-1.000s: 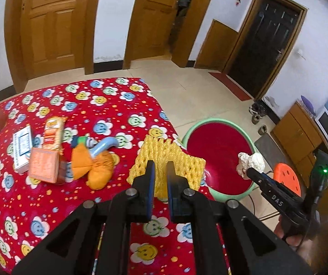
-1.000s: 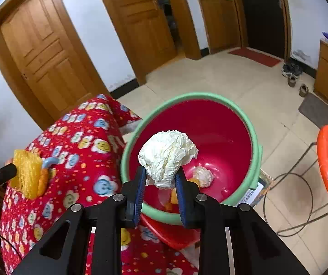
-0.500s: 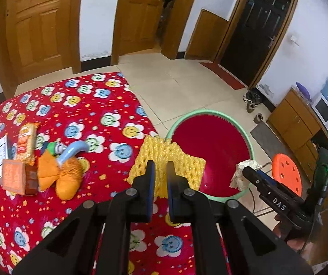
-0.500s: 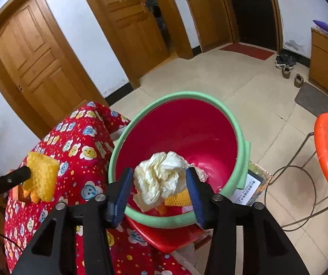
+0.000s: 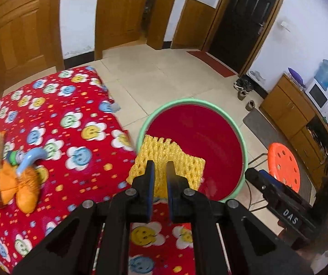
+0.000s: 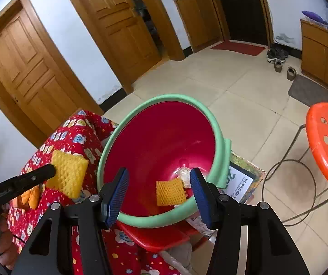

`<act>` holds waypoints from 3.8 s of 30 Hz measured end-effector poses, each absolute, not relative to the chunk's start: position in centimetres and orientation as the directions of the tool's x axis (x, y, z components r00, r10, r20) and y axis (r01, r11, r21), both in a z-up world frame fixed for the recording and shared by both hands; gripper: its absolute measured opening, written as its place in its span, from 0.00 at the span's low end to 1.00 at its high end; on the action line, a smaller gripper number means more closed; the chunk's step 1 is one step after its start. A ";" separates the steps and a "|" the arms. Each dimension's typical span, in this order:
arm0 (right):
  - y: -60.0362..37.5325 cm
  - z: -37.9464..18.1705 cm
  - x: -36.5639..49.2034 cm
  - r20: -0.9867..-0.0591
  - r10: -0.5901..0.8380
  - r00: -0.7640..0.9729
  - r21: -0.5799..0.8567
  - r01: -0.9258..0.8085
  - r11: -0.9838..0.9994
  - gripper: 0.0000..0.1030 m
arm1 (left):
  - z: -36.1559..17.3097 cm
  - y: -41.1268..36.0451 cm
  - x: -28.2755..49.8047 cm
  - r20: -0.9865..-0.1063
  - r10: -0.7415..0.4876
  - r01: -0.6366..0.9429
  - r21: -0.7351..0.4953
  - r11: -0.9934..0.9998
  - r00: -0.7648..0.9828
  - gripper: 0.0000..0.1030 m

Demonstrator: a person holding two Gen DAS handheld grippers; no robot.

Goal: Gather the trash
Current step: 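Carry the foam net and tissue over the red bucket and release both, then move both open grippers back over the table toward the remaining trash, then grasp the orange box with the left gripper while the right grasps the orange cloth bundle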

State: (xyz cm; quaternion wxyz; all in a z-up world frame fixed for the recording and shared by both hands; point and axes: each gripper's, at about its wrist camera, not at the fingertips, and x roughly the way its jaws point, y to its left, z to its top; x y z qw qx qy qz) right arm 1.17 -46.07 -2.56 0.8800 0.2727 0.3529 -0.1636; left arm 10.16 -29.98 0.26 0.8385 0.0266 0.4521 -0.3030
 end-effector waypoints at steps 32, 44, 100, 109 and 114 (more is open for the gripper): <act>-41.4 0.6 0.9 -0.678 -0.038 0.734 0.381 0.395 0.836 0.67 | 3.2 -22.9 8.8 -0.752 -0.391 0.417 -0.170 0.893 0.530 0.63; -35.3 1.6 3.8 -0.695 0.040 0.718 0.357 0.295 0.886 0.68 | 2.9 -14.3 10.0 -0.756 -0.280 0.255 -0.154 0.955 0.591 0.65; -19.9 -2.9 16.5 -0.807 0.182 0.562 0.276 0.086 0.957 0.63 | -2.3 -2.5 14.0 -0.732 -0.249 0.102 -0.240 0.965 0.634 0.52; -18.8 -3.3 16.7 -0.795 0.225 0.564 0.290 0.027 0.957 0.28 | -2.3 -2.0 14.0 -0.733 -0.253 0.100 -0.247 0.964 0.631 0.52; -19.0 -2.6 15.5 -0.782 0.229 0.580 0.287 0.009 0.958 0.26 | -2.2 -2.4 14.0 -0.730 -0.261 0.108 -0.250 0.962 0.632 0.52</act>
